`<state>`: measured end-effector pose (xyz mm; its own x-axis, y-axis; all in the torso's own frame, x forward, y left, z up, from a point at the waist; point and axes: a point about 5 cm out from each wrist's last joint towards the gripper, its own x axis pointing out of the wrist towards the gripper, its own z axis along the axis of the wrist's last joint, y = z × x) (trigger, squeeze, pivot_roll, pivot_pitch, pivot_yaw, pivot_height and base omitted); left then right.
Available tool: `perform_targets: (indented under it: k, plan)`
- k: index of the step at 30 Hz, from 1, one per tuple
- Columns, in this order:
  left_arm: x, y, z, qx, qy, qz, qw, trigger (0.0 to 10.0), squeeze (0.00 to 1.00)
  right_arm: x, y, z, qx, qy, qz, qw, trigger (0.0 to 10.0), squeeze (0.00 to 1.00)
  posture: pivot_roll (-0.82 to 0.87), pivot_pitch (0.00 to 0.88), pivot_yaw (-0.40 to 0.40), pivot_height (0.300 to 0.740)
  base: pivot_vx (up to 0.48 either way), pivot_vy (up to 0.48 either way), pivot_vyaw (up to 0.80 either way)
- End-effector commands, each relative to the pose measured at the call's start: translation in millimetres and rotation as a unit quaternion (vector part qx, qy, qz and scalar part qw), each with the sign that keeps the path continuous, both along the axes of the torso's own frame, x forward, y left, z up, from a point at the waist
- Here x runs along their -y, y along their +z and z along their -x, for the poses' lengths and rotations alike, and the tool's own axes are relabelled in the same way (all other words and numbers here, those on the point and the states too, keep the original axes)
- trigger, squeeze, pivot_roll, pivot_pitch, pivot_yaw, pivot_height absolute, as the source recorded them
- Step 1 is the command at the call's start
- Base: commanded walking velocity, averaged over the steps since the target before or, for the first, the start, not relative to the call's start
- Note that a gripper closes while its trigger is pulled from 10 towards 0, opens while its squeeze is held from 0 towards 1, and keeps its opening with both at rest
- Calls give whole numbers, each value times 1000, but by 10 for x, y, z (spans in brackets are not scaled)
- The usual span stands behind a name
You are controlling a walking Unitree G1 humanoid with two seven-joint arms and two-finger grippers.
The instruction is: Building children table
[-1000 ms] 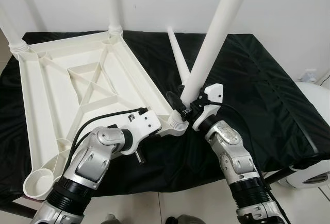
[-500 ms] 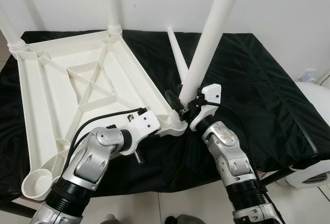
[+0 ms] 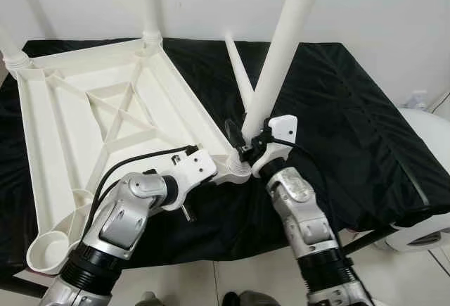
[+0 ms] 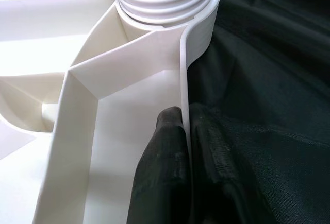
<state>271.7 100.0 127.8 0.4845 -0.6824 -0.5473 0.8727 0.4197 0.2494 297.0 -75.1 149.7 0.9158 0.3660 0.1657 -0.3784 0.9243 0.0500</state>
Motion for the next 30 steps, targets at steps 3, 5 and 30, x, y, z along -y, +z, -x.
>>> perform_targets:
  k: [3,5,30]
  plan:
    - [-197,-139,-42,9,88,-34,995,10000,0,145,-348,-2,-86,-70,15,994,10000,0,51,72,-72,740,0,0,0]
    - [-195,-136,-40,9,88,-34,996,10000,0,158,-340,-21,-85,-85,16,993,10000,0,51,74,-72,740,0,0,0]
    - [-176,-70,-25,11,87,-30,996,10000,0,153,-352,-255,-72,-257,34,963,10000,0,62,93,-65,740,0,0,0]
